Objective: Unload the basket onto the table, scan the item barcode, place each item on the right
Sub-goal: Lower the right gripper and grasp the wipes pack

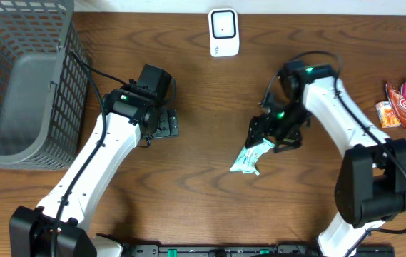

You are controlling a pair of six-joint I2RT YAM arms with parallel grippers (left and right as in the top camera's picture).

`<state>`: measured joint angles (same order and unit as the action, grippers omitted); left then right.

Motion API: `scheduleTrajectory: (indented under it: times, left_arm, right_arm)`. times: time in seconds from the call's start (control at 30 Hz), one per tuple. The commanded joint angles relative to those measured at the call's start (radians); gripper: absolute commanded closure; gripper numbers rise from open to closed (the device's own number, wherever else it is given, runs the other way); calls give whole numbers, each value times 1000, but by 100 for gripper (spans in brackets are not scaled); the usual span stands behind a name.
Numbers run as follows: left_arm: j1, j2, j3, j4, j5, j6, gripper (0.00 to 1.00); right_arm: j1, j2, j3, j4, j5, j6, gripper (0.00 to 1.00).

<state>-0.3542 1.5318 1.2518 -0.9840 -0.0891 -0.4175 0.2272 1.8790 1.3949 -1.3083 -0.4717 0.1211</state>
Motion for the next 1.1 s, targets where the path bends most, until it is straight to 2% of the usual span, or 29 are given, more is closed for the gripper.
scheduleTrajectory:
  times: [0.0,0.07,0.23,0.37,0.47,0.53,0.63,0.97,1.03,1.07]
  left_arm:
    - [2,4,-5,-2,-20,13,2]
    - [2,4,-5,-2,-20,13,2]
    - [2,4,-5,-2,-20,13,2]
    - [2,4,-5,-2,-20,13,2]
    - [2,4,-5,-2,-20,13,2]
    - [2,4,-5,-2,-20,13,2]
    - [2,4,-5,-2,-20,13,2]
    - [2,4,-5,-2,-20,13,2]
    - [2,4,-5,-2,-20,13,2]
    - [2,4,-5,-2,-20,13,2]
  right_arm:
    - [32,6,-56,57,-34,50,31]
    - [48,6,-93,103,-11,120,35]
    - [75,6,-178,207,62,268,34]
    - [91,6,-243,329,62,313,34]
    - [95,6,-270,389,62,312,41]
    - [94,6,-272,396,62,312,53]
    - [94,6,-272,395,62,312,58]
    - [105,6,-291,435,108,333,50]
    - [111,6,-303,459,107,358,62]
    - [113,6,-306,473,107,370,75]
